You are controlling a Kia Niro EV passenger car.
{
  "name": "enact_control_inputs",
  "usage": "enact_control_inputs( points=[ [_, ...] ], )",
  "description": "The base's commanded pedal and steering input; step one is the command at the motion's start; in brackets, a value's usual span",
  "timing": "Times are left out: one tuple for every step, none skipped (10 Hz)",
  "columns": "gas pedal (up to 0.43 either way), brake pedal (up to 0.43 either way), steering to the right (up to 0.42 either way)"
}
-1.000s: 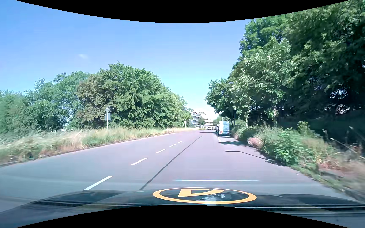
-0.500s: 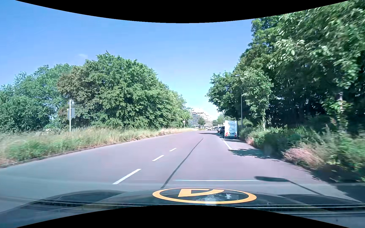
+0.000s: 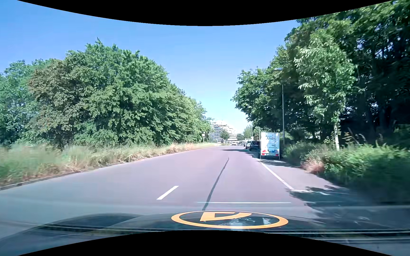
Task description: Follow the waypoints while adhering to traffic rules and regulations
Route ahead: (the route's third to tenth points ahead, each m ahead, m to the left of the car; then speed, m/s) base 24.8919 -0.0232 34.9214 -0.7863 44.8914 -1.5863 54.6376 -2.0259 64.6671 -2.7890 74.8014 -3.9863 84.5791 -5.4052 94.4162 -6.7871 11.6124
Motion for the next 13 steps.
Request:
enact_control_inputs(
  points=[
    [0.331,0.000,0.015],
    [0.319,0.000,0.016],
    [0.311,0.000,0.017],
    [0.299,0.000,0.017],
    [0.299,0.000,0.017],
    [0.299,0.000,0.017],
    [0.287,0.000,0.017],
    [0.280,0.000,0.017],
    [0.280,0.000,0.017],
    [0.268,0.000,0.017],
    [0.260,0.000,0.017],
    [0.248,0.000,0.017],
    [0.209,0.000,0.018]
  ],
)
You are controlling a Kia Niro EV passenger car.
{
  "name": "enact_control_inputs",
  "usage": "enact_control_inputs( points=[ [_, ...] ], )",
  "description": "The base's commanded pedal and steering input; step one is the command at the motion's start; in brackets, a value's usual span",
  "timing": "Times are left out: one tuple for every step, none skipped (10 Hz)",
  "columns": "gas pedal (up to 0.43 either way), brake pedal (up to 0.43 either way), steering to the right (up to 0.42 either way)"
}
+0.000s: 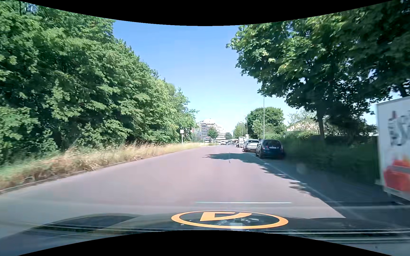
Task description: Follow the waypoints while adhering to traffic rules and regulations
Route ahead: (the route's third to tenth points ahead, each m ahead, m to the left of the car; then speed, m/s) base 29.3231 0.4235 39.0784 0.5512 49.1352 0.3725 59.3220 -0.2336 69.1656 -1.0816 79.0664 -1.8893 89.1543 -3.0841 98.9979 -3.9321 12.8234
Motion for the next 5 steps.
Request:
enact_control_inputs(
  points=[
    [0.209,0.000,0.017],
    [0.209,0.000,0.017],
    [0.209,0.000,0.017],
    [0.209,0.000,0.017],
    [0.197,0.000,0.015]
  ],
)
